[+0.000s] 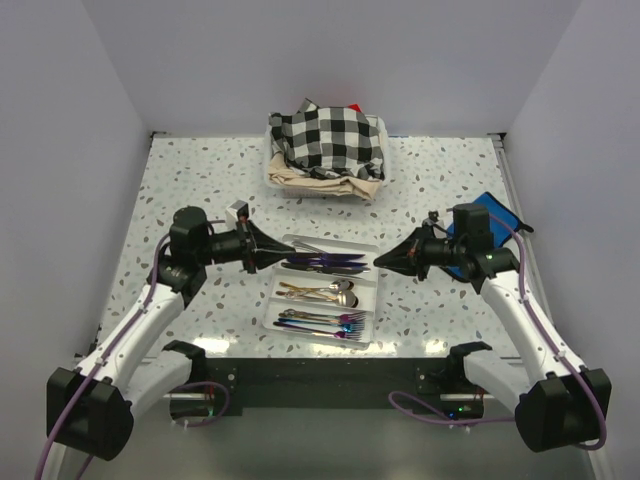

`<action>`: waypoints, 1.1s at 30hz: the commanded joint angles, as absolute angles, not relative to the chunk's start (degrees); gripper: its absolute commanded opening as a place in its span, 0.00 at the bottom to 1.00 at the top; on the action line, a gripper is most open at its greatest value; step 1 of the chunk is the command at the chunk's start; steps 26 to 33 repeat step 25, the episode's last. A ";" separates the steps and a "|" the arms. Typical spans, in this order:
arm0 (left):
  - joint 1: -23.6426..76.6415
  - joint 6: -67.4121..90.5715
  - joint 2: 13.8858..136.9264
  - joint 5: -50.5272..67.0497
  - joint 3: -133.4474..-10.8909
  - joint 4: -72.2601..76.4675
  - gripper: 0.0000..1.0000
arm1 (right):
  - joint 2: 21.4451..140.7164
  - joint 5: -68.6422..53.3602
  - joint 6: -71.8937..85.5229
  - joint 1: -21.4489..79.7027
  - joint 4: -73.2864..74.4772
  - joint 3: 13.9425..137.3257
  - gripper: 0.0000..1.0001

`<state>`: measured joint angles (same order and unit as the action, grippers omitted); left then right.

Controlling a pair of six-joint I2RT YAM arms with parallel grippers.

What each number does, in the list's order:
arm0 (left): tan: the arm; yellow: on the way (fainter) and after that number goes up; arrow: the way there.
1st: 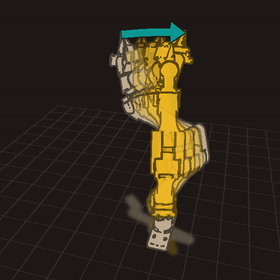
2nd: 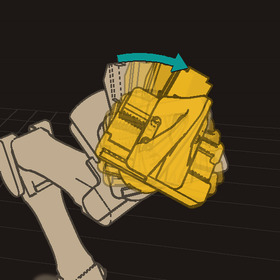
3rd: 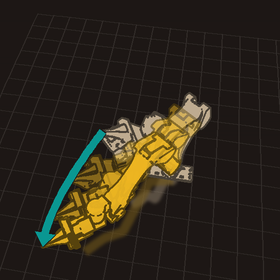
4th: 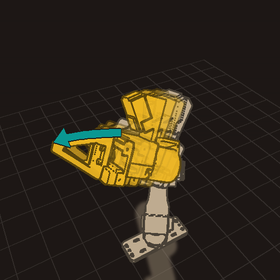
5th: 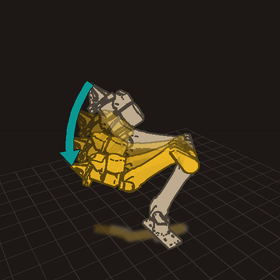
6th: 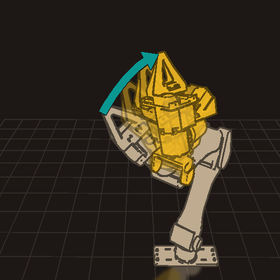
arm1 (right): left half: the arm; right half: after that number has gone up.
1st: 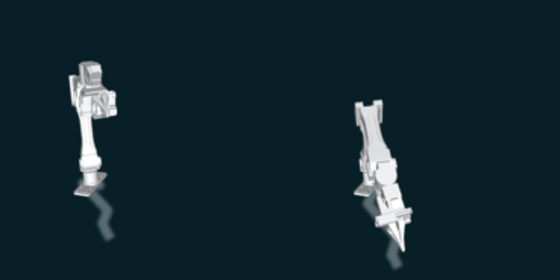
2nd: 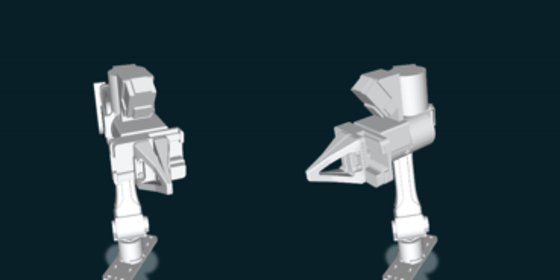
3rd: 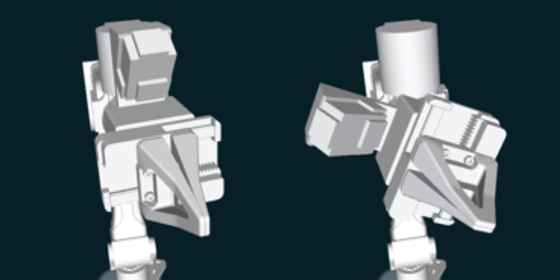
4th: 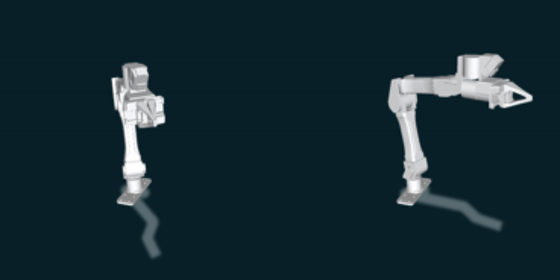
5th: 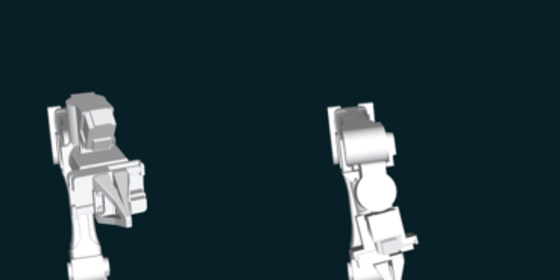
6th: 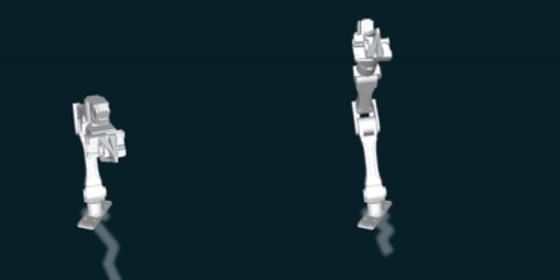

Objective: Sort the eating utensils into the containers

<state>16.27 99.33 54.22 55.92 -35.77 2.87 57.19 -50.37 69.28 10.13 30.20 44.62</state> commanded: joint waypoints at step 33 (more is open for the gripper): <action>16.52 97.56 52.91 55.81 -34.01 3.69 0.95 | 57.66 -52.65 57.74 10.20 30.32 48.52 0.99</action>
